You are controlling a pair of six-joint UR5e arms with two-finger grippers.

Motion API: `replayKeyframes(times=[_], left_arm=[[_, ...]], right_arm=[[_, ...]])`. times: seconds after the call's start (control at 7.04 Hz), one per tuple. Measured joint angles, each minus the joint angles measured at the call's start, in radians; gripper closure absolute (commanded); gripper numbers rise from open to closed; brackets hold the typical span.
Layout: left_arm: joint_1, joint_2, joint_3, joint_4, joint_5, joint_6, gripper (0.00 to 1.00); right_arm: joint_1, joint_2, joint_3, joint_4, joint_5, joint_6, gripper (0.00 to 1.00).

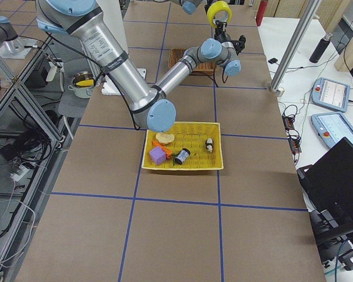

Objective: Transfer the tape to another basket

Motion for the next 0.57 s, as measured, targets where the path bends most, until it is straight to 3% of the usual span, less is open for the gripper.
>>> replayKeyframes(times=[0.57], left_arm=[[0.006,-0.008,0.006,-0.129,0.044,-0.150,0.03]], right_arm=[[-0.057,0.001,0.041,-0.155,0.057,-0.163,1.00]])
